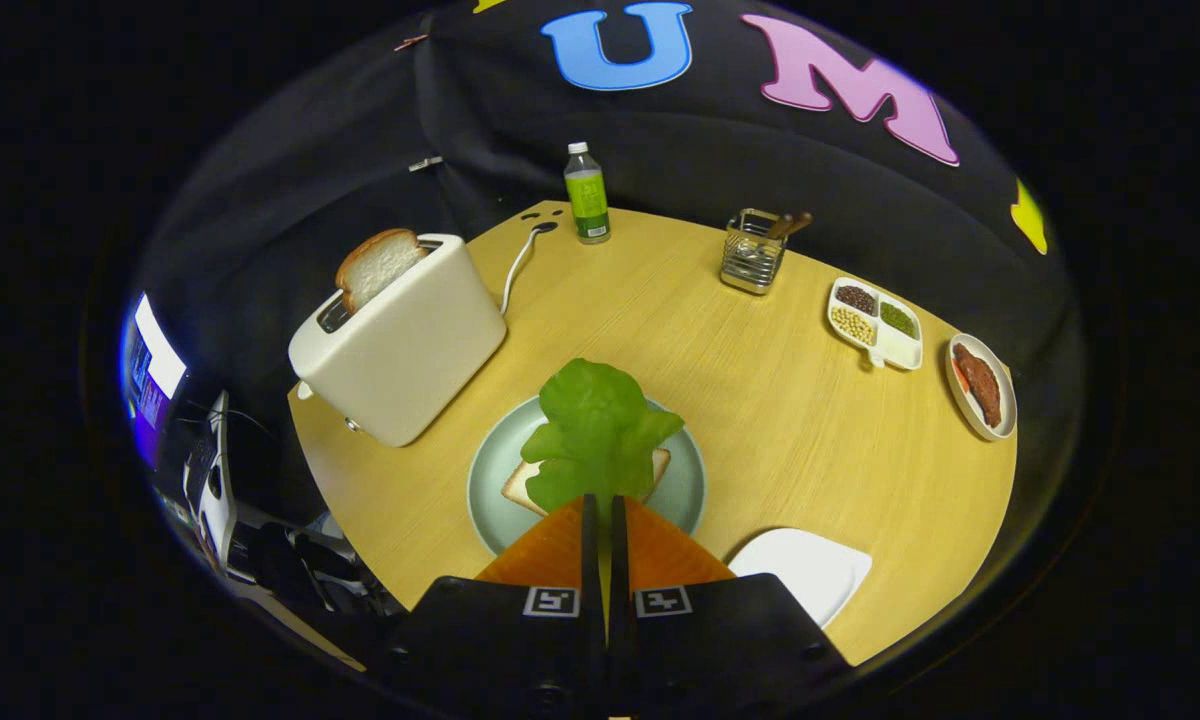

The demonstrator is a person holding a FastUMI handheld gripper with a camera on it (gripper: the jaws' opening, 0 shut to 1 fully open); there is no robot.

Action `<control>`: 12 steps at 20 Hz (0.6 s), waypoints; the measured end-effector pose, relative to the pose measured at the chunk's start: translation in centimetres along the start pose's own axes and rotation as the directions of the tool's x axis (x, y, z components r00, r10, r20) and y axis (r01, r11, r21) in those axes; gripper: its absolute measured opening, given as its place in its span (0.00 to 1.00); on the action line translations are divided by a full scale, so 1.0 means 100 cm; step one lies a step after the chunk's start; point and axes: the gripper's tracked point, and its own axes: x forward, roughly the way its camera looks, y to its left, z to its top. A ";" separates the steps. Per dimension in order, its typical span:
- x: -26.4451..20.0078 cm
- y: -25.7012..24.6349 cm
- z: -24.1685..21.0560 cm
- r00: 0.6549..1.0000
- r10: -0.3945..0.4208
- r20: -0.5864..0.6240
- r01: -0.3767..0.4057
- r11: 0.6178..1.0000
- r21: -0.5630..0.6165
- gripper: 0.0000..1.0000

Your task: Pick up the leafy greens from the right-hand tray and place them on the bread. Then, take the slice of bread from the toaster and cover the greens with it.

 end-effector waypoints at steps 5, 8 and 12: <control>0.029 0.018 0.004 0.999 0.000 -0.037 -0.001 1.000 -0.010 0.06; 0.040 0.013 -0.001 0.998 -0.035 -0.056 0.034 0.999 -0.024 0.07; 0.042 0.009 -0.003 0.996 -0.084 -0.043 0.082 0.996 -0.041 0.97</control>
